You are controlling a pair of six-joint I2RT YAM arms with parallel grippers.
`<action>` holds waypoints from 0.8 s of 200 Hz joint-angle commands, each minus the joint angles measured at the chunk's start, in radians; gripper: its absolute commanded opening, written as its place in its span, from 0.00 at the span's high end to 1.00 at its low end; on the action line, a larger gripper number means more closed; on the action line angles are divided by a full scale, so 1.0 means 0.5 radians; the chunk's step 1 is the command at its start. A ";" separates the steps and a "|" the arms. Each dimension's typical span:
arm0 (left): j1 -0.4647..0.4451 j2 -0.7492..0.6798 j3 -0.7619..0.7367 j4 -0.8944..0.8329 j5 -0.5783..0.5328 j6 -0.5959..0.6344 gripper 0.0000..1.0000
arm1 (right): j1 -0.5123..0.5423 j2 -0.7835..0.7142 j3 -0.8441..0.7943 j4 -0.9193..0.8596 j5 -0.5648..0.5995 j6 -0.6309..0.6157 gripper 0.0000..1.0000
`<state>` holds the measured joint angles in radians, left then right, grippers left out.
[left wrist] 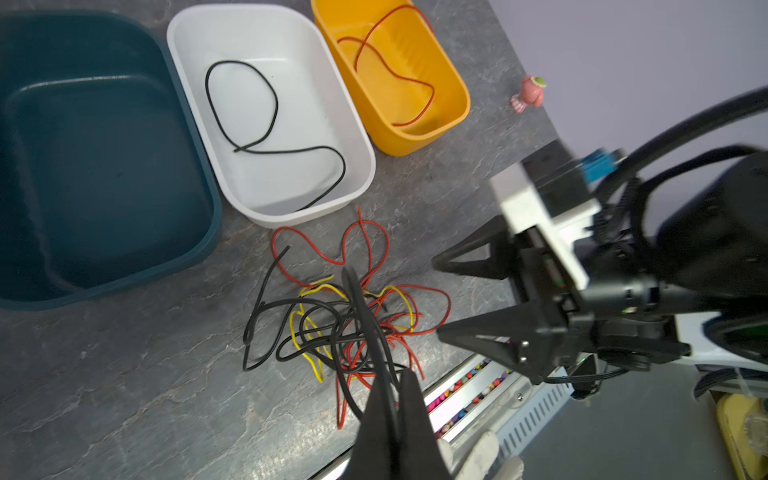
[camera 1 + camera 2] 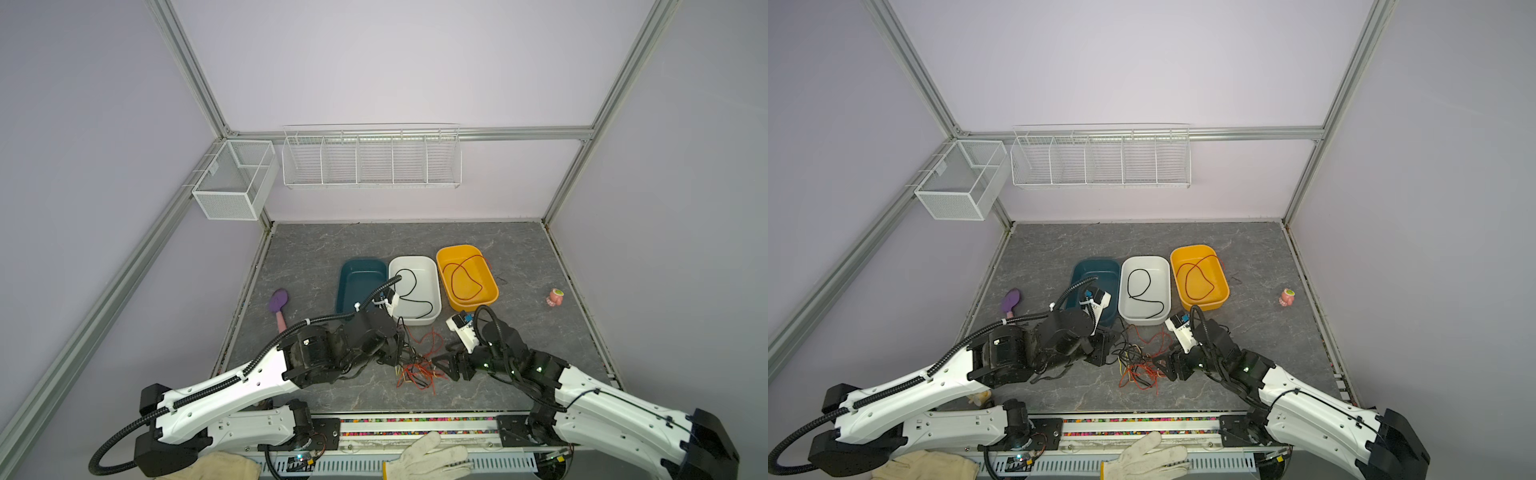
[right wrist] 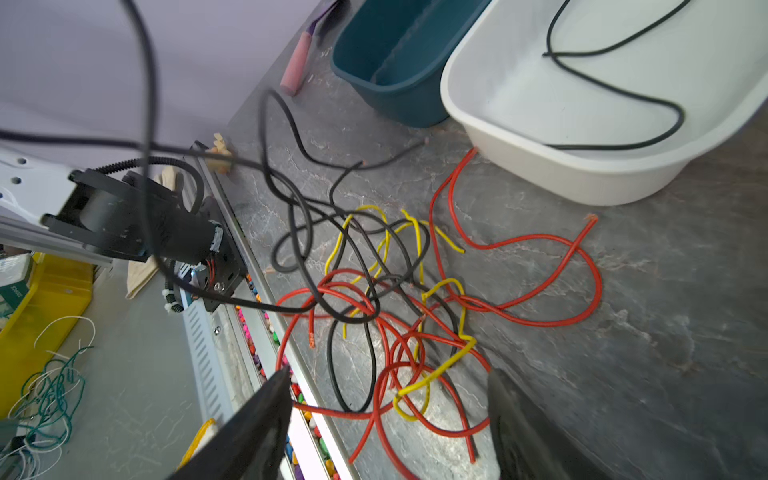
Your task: Untangle the cables
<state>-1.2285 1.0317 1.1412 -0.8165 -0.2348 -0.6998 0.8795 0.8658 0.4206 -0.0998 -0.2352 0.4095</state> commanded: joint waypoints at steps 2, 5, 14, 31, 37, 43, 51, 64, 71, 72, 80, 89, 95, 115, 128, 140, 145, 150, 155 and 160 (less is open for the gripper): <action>0.015 0.061 0.160 0.006 -0.004 0.056 1.00 | 0.055 0.065 0.019 0.115 -0.130 -0.052 0.25; 0.015 0.074 0.177 0.004 -0.003 0.058 1.00 | 0.067 0.073 0.020 0.116 -0.127 -0.054 0.25; 0.015 0.104 0.224 0.001 0.004 0.067 1.00 | 0.089 0.108 0.031 0.112 -0.106 -0.065 0.25; 0.015 0.155 0.305 0.020 0.036 0.080 1.00 | 0.120 0.187 0.057 0.099 -0.050 -0.070 0.25; 0.017 0.168 0.332 0.031 0.050 0.081 1.00 | 0.129 0.221 0.066 0.098 -0.037 -0.070 0.26; 0.015 0.181 0.358 0.041 0.059 0.083 1.00 | 0.139 0.255 0.078 0.094 -0.016 -0.068 0.26; 0.015 0.194 0.390 0.051 0.067 0.087 1.00 | 0.155 0.292 0.093 0.087 0.016 -0.070 0.26; 0.015 0.213 0.442 0.064 0.080 0.089 1.00 | 0.183 0.347 0.114 0.072 0.083 -0.070 0.27; 0.015 0.219 0.466 0.071 0.088 0.088 1.00 | 0.196 0.370 0.127 0.062 0.121 -0.073 0.28; 0.015 0.222 0.471 0.073 0.089 0.089 1.00 | 0.197 0.371 0.126 0.060 0.125 -0.073 0.28; 0.015 0.227 0.490 0.086 0.097 0.083 1.00 | 0.209 0.393 0.137 0.049 0.166 -0.073 0.28; 0.015 0.228 0.511 0.107 0.113 0.076 1.00 | 0.222 0.409 0.145 0.038 0.200 -0.069 0.29; 0.015 0.225 0.520 0.118 0.119 0.068 1.00 | 0.225 0.415 0.148 0.034 0.214 -0.070 0.30; 0.015 0.199 0.535 0.141 0.106 0.021 1.00 | 0.238 0.394 0.144 0.034 0.228 -0.067 0.31; 0.015 0.183 0.536 0.131 0.072 -0.017 1.00 | 0.240 0.345 0.135 0.035 0.209 -0.072 0.31; 0.015 0.181 0.543 0.096 0.043 -0.049 1.00 | 0.243 0.261 0.107 0.050 0.186 -0.079 0.31; 0.013 0.182 0.549 0.084 0.035 -0.057 1.00 | 0.241 0.219 0.092 0.057 0.182 -0.079 0.31; 0.015 0.182 0.548 0.077 0.031 -0.069 1.00 | 0.241 0.169 0.076 0.056 0.188 -0.081 0.31; 0.015 0.182 0.548 0.072 0.033 -0.082 1.00 | 0.241 0.118 0.061 0.055 0.195 -0.085 0.31; 0.013 0.181 0.545 0.076 0.041 -0.092 1.00 | 0.241 0.065 0.045 0.055 0.202 -0.087 0.31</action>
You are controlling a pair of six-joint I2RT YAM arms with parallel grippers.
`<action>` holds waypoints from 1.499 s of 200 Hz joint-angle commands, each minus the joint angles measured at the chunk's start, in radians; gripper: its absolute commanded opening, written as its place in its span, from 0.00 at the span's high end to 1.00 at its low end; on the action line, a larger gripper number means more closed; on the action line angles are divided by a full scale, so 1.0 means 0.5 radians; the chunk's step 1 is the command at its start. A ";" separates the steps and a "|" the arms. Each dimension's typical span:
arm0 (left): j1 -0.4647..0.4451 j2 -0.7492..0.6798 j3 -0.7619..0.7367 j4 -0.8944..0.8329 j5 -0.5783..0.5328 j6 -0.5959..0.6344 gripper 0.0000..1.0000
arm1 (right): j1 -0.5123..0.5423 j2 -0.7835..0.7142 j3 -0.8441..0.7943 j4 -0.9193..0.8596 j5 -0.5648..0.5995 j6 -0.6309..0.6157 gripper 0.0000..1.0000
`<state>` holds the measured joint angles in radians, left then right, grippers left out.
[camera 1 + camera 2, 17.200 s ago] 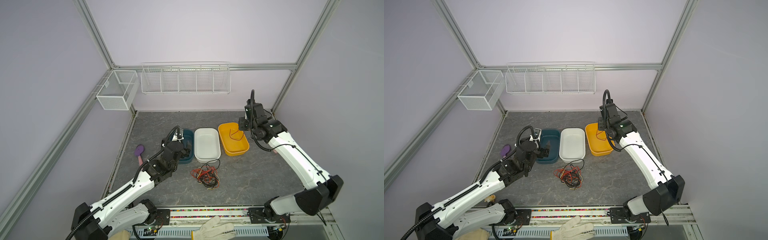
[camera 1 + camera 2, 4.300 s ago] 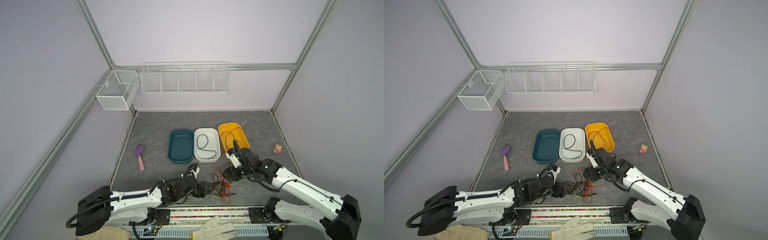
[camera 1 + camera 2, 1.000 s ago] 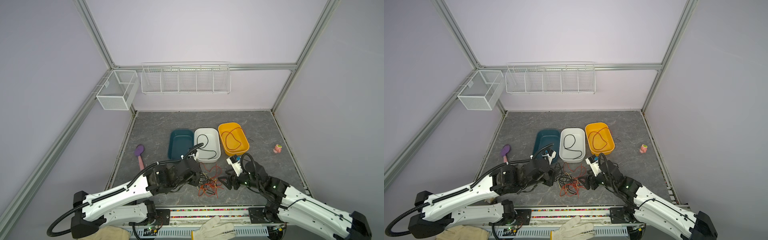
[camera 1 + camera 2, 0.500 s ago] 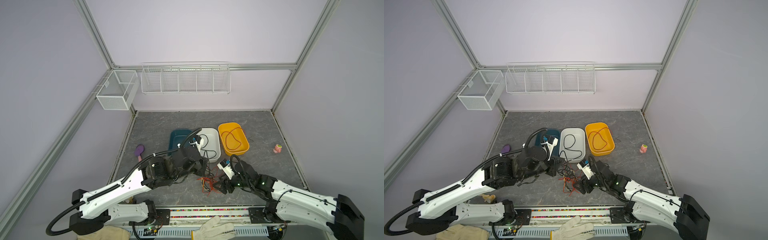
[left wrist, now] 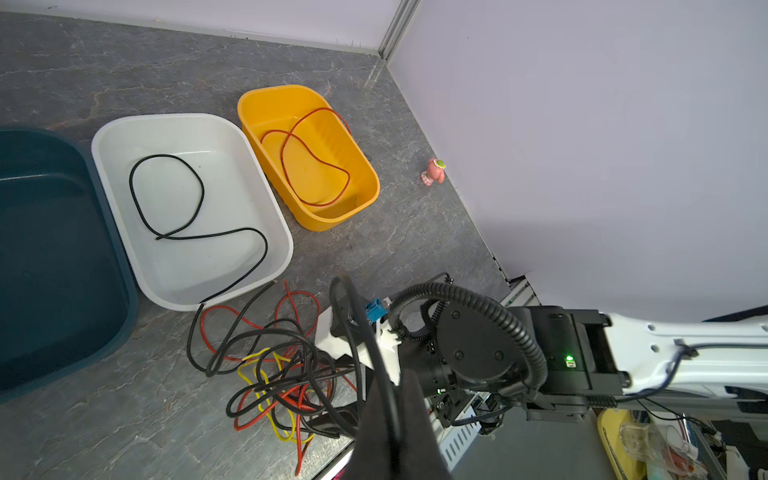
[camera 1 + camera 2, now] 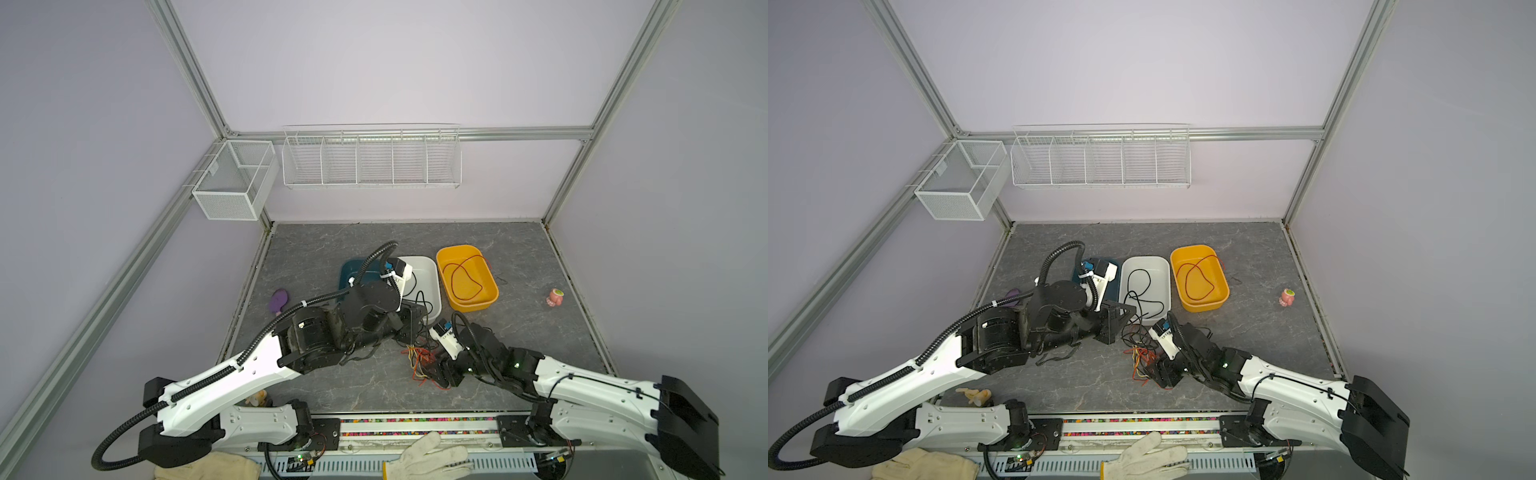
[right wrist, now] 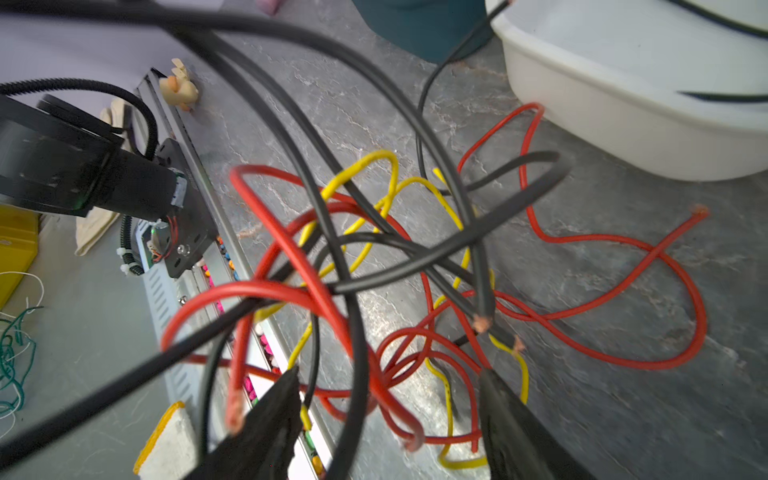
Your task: Untangle the cables
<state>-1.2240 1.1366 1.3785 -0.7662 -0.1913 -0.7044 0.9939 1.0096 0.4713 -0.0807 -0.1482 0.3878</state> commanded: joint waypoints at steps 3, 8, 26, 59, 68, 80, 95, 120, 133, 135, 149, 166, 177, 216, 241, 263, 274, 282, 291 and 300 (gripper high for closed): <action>0.006 -0.030 0.067 -0.019 -0.038 -0.085 1.00 | 0.012 -0.257 -0.065 0.016 0.036 -0.044 0.31; 0.006 -0.033 0.063 -0.004 -0.018 -0.085 1.00 | 0.012 -0.309 -0.081 0.012 0.052 -0.049 0.32; 0.006 -0.034 0.053 0.026 0.026 -0.090 1.00 | 0.013 -0.498 -0.128 -0.021 0.135 -0.060 0.32; 0.006 -0.018 0.033 0.099 0.133 -0.080 1.00 | 0.012 -0.713 -0.161 -0.069 0.288 -0.076 0.40; 0.006 -0.014 0.031 0.117 0.158 -0.082 1.00 | 0.013 -0.729 -0.144 -0.077 0.294 -0.079 0.41; 0.006 -0.009 0.029 0.135 0.178 -0.084 1.00 | 0.013 -0.723 -0.108 -0.093 0.321 -0.076 0.41; 0.003 -0.006 0.024 0.139 0.186 -0.091 1.00 | 0.012 -0.684 -0.063 -0.070 0.347 -0.081 0.42; -0.005 -0.009 0.016 0.152 0.205 -0.098 1.00 | 0.013 -0.543 0.024 -0.037 0.366 -0.107 0.51; -0.010 -0.022 0.014 0.149 0.203 -0.103 1.00 | 0.013 -0.478 0.045 -0.007 0.366 -0.113 0.56; -0.010 -0.025 0.014 0.149 0.202 -0.104 1.00 | 0.012 -0.471 0.047 -0.001 0.364 -0.113 0.57; -0.013 -0.045 0.003 0.146 0.194 -0.111 1.00 | 0.013 -0.434 0.044 0.047 0.342 -0.110 0.65; -0.013 -0.078 -0.019 0.160 0.193 -0.114 1.00 | 0.012 -0.410 0.036 0.095 0.339 -0.107 0.76; -0.013 -0.098 -0.029 0.169 0.190 -0.118 1.00 | 0.012 -0.405 0.027 0.100 0.350 -0.109 0.82; -0.013 -0.140 -0.008 0.155 0.172 -0.115 1.00 | 0.012 -0.427 -0.033 0.062 0.469 -0.095 0.92; -0.013 -0.167 -0.015 0.155 0.157 -0.117 1.00 | 0.014 -0.499 -0.081 0.037 0.518 -0.079 0.93; -0.011 -0.163 -0.038 0.159 0.155 -0.121 1.00 | 0.011 -0.598 -0.100 0.033 0.493 -0.092 0.93; -0.013 -0.159 -0.035 0.164 0.158 -0.123 1.00 | 0.011 -0.640 -0.115 0.027 0.507 -0.095 0.93; -0.013 -0.157 -0.020 0.162 0.158 -0.120 1.00 | 0.008 -0.651 -0.126 0.023 0.528 -0.093 0.93; -0.013 -0.160 0.015 0.140 0.153 -0.111 1.00 | 0.003 -0.645 -0.131 0.002 0.570 -0.079 0.93; -0.013 -0.167 0.063 0.112 0.143 -0.098 1.00 | -0.002 -0.614 -0.123 -0.047 0.645 -0.045 0.93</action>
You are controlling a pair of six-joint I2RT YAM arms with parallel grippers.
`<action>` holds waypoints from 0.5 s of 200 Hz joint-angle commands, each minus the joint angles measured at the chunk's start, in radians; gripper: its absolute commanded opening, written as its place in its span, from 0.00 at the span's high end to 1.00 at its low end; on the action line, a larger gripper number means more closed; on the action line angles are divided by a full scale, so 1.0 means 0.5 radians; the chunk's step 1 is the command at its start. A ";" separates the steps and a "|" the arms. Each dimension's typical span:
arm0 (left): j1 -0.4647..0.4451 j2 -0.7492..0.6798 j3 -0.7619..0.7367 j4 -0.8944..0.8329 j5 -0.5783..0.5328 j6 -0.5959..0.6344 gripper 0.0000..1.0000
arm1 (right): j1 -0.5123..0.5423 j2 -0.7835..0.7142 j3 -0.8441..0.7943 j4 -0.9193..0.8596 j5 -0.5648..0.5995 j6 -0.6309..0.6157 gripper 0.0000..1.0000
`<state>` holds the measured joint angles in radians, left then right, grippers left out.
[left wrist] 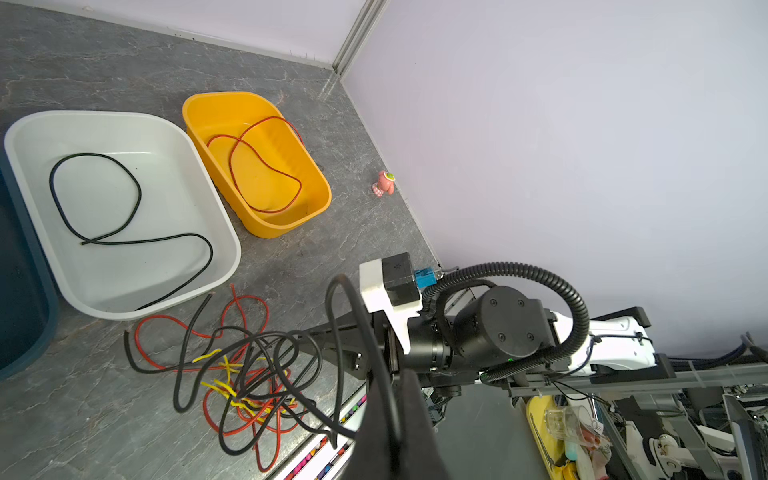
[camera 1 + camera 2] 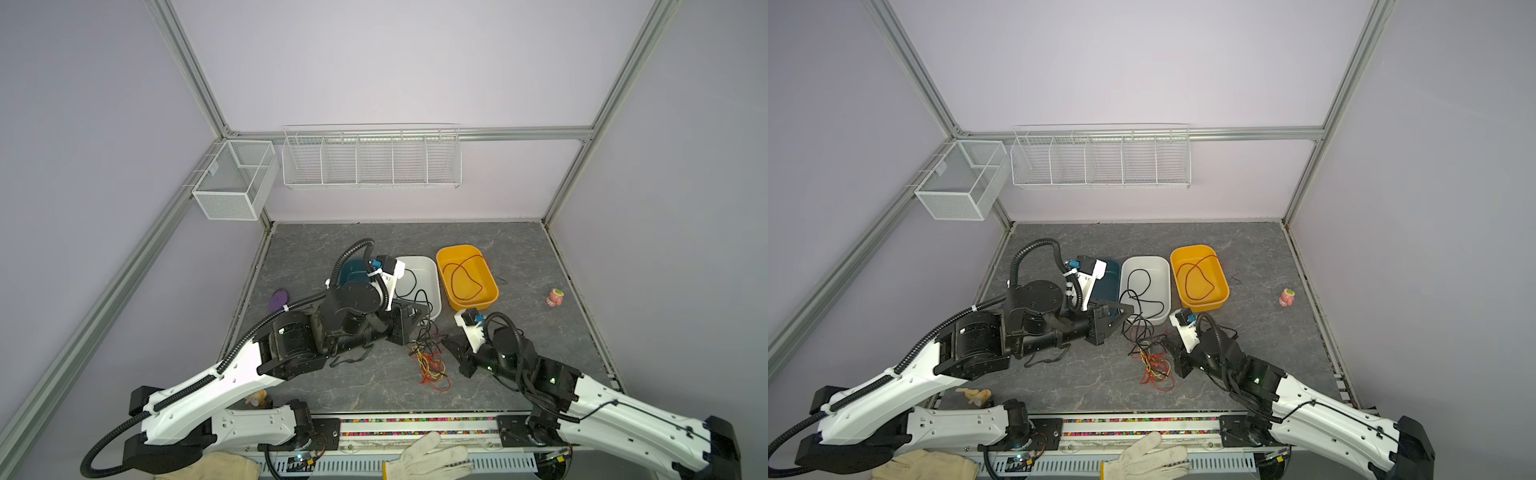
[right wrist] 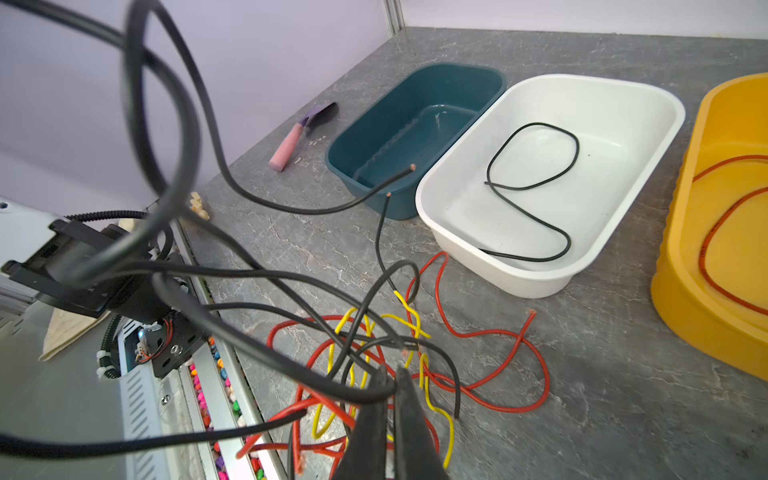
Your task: Untangle the cables
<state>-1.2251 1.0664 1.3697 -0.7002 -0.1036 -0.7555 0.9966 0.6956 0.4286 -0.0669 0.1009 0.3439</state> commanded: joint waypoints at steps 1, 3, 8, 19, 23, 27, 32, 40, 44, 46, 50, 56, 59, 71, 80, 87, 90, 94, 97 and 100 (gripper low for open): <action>-0.010 -0.027 0.083 -0.023 -0.034 0.004 1.00 | -0.008 0.022 -0.034 -0.087 0.166 0.050 0.93; -0.010 -0.031 0.094 -0.029 -0.035 0.008 1.00 | -0.008 0.024 -0.033 -0.093 0.174 0.054 0.93; -0.010 -0.039 0.118 -0.043 -0.038 0.010 1.00 | -0.011 0.059 -0.015 -0.144 0.239 0.077 0.93; -0.010 -0.060 0.174 -0.073 -0.050 0.023 1.00 | -0.017 0.109 0.029 -0.253 0.318 0.139 0.93; -0.012 -0.070 0.190 -0.082 -0.051 0.024 1.00 | -0.018 0.127 0.051 -0.291 0.332 0.158 0.93; -0.012 -0.082 0.204 -0.093 -0.056 0.026 1.00 | -0.016 0.136 0.061 -0.309 0.338 0.168 0.93; -0.013 -0.095 0.216 -0.096 -0.061 0.029 1.00 | -0.016 0.142 0.067 -0.329 0.350 0.186 0.93; -0.013 -0.123 0.228 -0.100 -0.064 0.028 1.00 | -0.019 0.146 0.061 -0.344 0.385 0.221 0.93; -0.013 -0.133 0.235 -0.102 -0.071 0.033 1.00 | -0.020 0.146 0.052 -0.345 0.402 0.229 0.93; -0.013 -0.136 0.240 -0.103 -0.072 0.032 1.00 | -0.020 0.147 0.050 -0.343 0.411 0.236 0.93; -0.013 -0.145 0.248 -0.110 -0.077 0.034 1.00 | -0.022 0.147 0.036 -0.343 0.434 0.249 0.93; -0.013 -0.152 0.265 -0.129 -0.088 0.040 1.00 | -0.029 0.159 0.025 -0.357 0.476 0.275 0.93; -0.013 -0.152 0.275 -0.140 -0.095 0.041 1.00 | -0.032 0.166 0.024 -0.369 0.497 0.289 0.94; -0.013 -0.157 0.313 -0.184 -0.110 0.054 1.00 | -0.058 0.215 0.029 -0.440 0.578 0.366 0.94; -0.013 -0.160 0.333 -0.202 -0.112 0.057 1.00 | -0.088 0.264 0.038 -0.474 0.591 0.401 0.94; -0.013 -0.161 0.347 -0.210 -0.112 0.059 1.00 | -0.107 0.302 0.045 -0.488 0.574 0.416 0.94; -0.014 -0.160 0.351 -0.214 -0.112 0.062 1.00 | -0.118 0.320 0.049 -0.488 0.565 0.422 0.94; -0.013 -0.158 0.362 -0.224 -0.113 0.065 1.00 | -0.127 0.343 0.051 -0.490 0.549 0.425 0.94; -0.013 -0.158 0.369 -0.232 -0.117 0.066 1.00 | -0.138 0.358 0.054 -0.492 0.543 0.428 0.94; -0.013 -0.156 0.378 -0.240 -0.119 0.067 1.00 | -0.144 0.373 0.056 -0.495 0.538 0.433 0.94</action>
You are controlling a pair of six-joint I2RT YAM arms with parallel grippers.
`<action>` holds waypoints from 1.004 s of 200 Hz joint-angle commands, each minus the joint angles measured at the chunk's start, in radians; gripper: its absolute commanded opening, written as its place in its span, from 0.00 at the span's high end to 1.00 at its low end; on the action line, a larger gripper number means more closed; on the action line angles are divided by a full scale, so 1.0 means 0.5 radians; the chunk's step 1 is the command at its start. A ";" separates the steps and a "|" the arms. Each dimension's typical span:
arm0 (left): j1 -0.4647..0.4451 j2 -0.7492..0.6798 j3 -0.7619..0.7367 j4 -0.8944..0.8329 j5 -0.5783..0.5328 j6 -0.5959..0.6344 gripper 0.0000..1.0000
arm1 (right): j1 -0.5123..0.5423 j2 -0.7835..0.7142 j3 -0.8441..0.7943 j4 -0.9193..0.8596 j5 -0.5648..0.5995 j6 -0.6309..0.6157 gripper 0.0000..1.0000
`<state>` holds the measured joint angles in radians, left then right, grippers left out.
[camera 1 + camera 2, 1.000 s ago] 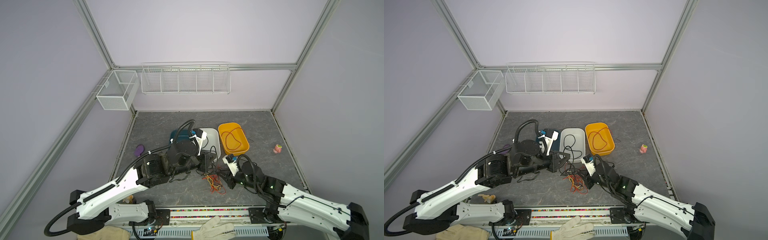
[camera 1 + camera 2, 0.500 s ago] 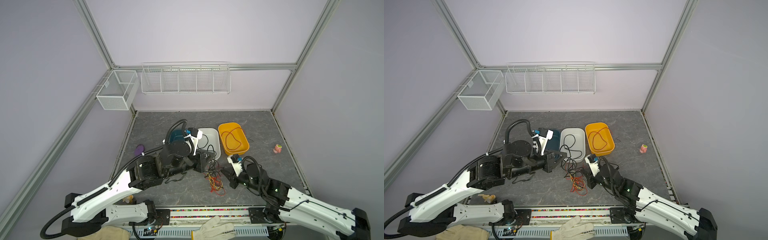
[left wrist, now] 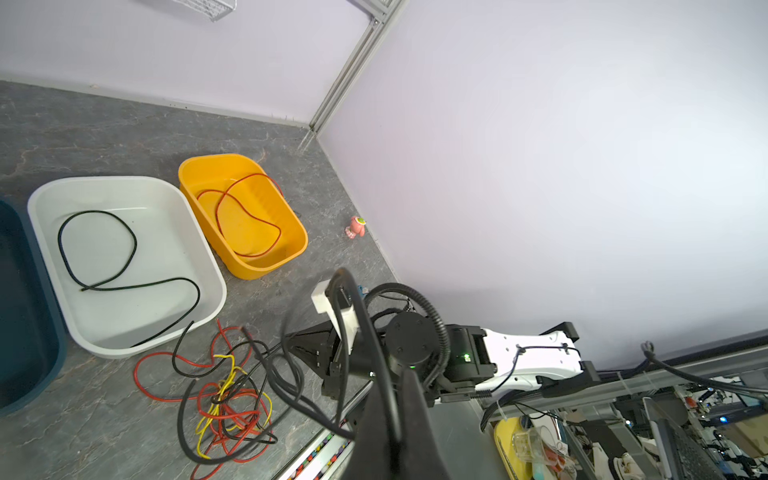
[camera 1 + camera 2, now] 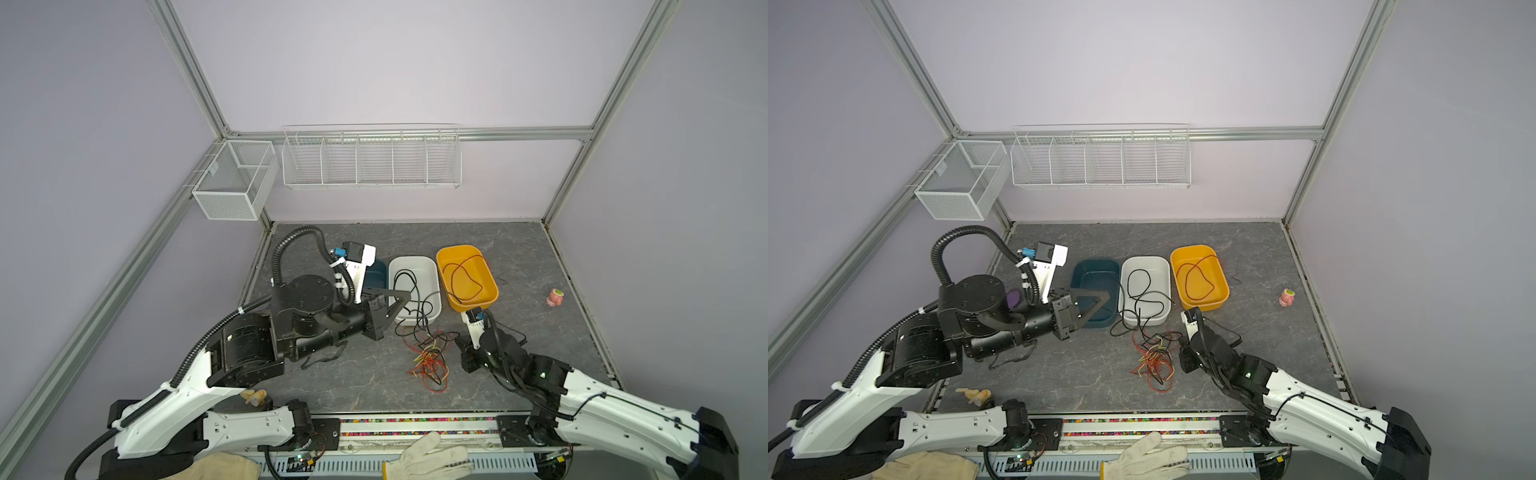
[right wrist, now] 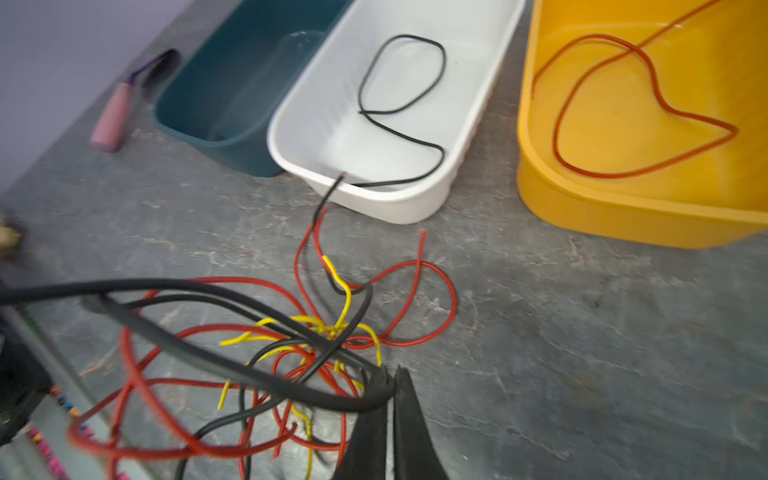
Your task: Untangle the cables
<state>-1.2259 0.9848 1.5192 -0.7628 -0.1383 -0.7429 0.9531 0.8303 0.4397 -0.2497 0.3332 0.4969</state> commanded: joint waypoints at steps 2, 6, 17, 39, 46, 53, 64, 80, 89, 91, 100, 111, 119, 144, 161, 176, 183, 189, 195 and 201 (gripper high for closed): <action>-0.012 0.010 0.086 -0.120 -0.051 0.046 1.00 | -0.063 0.117 0.036 -0.133 0.072 0.133 0.94; -0.012 0.014 0.099 -0.129 -0.056 0.048 1.00 | -0.070 0.139 0.042 -0.138 0.068 0.139 0.94; -0.012 0.020 0.127 -0.151 -0.059 0.055 1.00 | -0.102 0.201 0.055 -0.150 0.054 0.154 0.94; -0.011 0.057 0.214 -0.214 -0.061 0.075 1.00 | -0.164 0.323 0.079 -0.175 0.008 0.178 0.94; -0.011 0.066 0.242 -0.236 -0.068 0.083 1.00 | -0.178 0.354 0.089 -0.179 -0.003 0.181 0.94; -0.012 0.075 0.264 -0.255 -0.073 0.089 1.00 | -0.191 0.377 0.092 -0.186 -0.008 0.184 0.94; -0.012 0.088 0.293 -0.279 -0.077 0.104 1.00 | -0.210 0.406 0.099 -0.192 -0.018 0.181 0.94; -0.012 0.105 0.326 -0.311 -0.099 0.125 1.00 | -0.233 0.431 0.110 -0.208 -0.022 0.181 0.94; -0.012 0.113 0.328 -0.316 -0.107 0.135 1.00 | -0.237 0.424 0.107 -0.205 -0.028 0.173 0.94; -0.012 0.115 0.326 -0.315 -0.109 0.138 1.00 | -0.239 0.421 0.106 -0.201 -0.028 0.171 0.94; -0.012 0.130 0.319 -0.318 -0.116 0.144 1.00 | -0.240 0.402 0.095 -0.192 -0.031 0.164 0.94; -0.009 0.157 0.316 -0.323 -0.121 0.165 1.00 | -0.243 0.384 0.090 -0.192 -0.025 0.160 0.94; -0.009 0.180 0.315 -0.329 -0.128 0.180 1.00 | -0.248 0.382 0.081 -0.202 -0.009 0.165 0.94; 0.057 0.252 0.313 -0.355 -0.151 0.205 1.00 | -0.268 0.436 0.095 -0.279 0.075 0.205 0.94; 0.145 0.293 0.287 -0.333 -0.090 0.227 1.00 | -0.298 0.498 0.127 -0.351 0.131 0.261 0.94; 0.249 0.331 0.250 -0.295 0.014 0.238 1.00 | -0.311 0.548 0.150 -0.395 0.170 0.310 0.94; 0.294 0.354 0.232 -0.278 0.060 0.245 1.00 | -0.314 0.567 0.162 -0.410 0.179 0.319 0.94; 0.324 0.373 0.219 -0.265 0.086 0.255 1.00 | -0.317 0.575 0.168 -0.412 0.183 0.318 0.94; 0.348 0.396 0.208 -0.255 0.108 0.263 1.00 | -0.314 0.580 0.170 -0.414 0.180 0.316 0.94; 0.370 0.421 0.199 -0.244 0.131 0.267 1.00 | -0.316 0.576 0.170 -0.403 0.170 0.310 0.94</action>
<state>-1.0832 1.1610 1.6440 -0.8886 -0.1387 -0.6418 0.8024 1.1107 0.5011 -0.4110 0.3824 0.6151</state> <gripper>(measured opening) 0.049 0.066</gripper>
